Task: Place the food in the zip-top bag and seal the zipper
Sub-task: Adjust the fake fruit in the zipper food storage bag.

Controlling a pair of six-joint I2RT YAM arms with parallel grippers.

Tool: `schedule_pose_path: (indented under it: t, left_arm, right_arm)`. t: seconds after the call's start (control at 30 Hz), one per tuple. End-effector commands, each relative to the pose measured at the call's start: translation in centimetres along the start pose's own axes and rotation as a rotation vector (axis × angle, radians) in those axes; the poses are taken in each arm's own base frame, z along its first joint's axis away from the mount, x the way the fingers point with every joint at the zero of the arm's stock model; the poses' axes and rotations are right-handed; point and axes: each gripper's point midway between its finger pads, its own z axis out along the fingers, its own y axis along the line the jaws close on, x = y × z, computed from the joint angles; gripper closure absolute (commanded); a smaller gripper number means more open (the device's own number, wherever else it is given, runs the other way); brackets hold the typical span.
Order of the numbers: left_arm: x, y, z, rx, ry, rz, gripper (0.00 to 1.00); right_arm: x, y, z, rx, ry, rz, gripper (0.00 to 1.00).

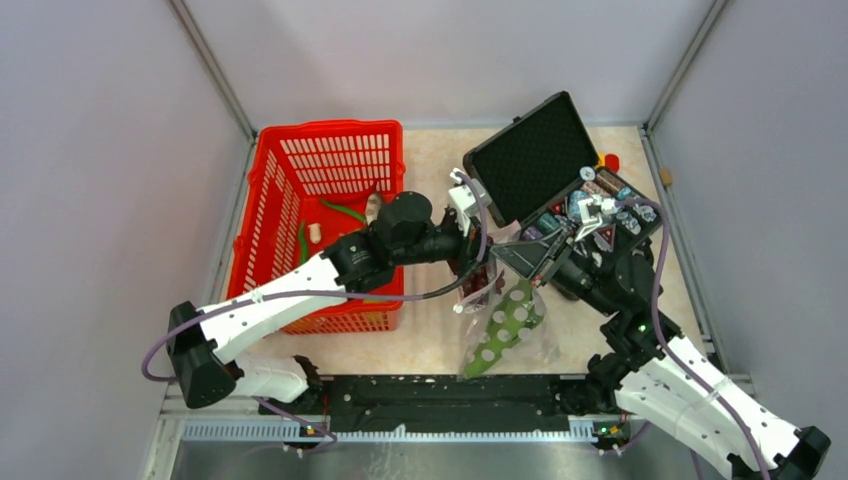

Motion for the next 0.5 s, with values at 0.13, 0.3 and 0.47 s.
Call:
schedule_pose_path:
  t: [0.13, 0.3, 0.47]
  left_arm:
    - [0.3, -4.2, -0.8, 0.209, -0.042, -0.025, 1.0]
    - [2.2, -5.9, -1.3, 0.332, 0.008, 0.007, 1.0]
    - [4.3, -8.1, -1.2, 0.452, 0.103, 0.103, 1.0]
  right_arm:
    - [-5.4, 3.0, -0.8, -0.031, -0.223, -0.031, 1.0]
    - [-5.9, 3.5, -0.9, -0.024, -0.221, -0.078, 1.0]
    - [-5.7, 3.6, -1.0, -0.033, -0.213, -0.093, 1.0]
